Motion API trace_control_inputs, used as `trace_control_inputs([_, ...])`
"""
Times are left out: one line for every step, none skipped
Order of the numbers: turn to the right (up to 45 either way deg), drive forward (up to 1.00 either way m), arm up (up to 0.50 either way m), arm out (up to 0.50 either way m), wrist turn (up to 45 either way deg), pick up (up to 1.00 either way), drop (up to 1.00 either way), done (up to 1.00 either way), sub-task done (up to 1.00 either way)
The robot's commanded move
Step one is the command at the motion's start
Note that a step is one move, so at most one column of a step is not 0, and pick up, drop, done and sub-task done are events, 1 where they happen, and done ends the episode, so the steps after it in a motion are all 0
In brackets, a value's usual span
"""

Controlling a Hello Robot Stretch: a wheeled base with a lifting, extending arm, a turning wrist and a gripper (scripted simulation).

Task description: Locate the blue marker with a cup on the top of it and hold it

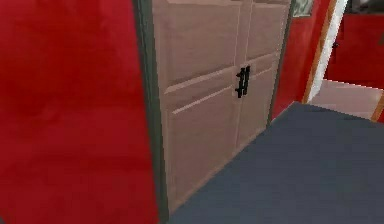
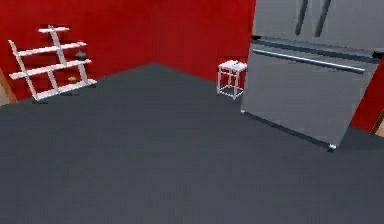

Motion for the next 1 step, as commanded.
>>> trace_control_inputs([-18.0, 0.00, 0.00, 0.00, 0.0, 0.00, 0.00, 0.00, 0.00])
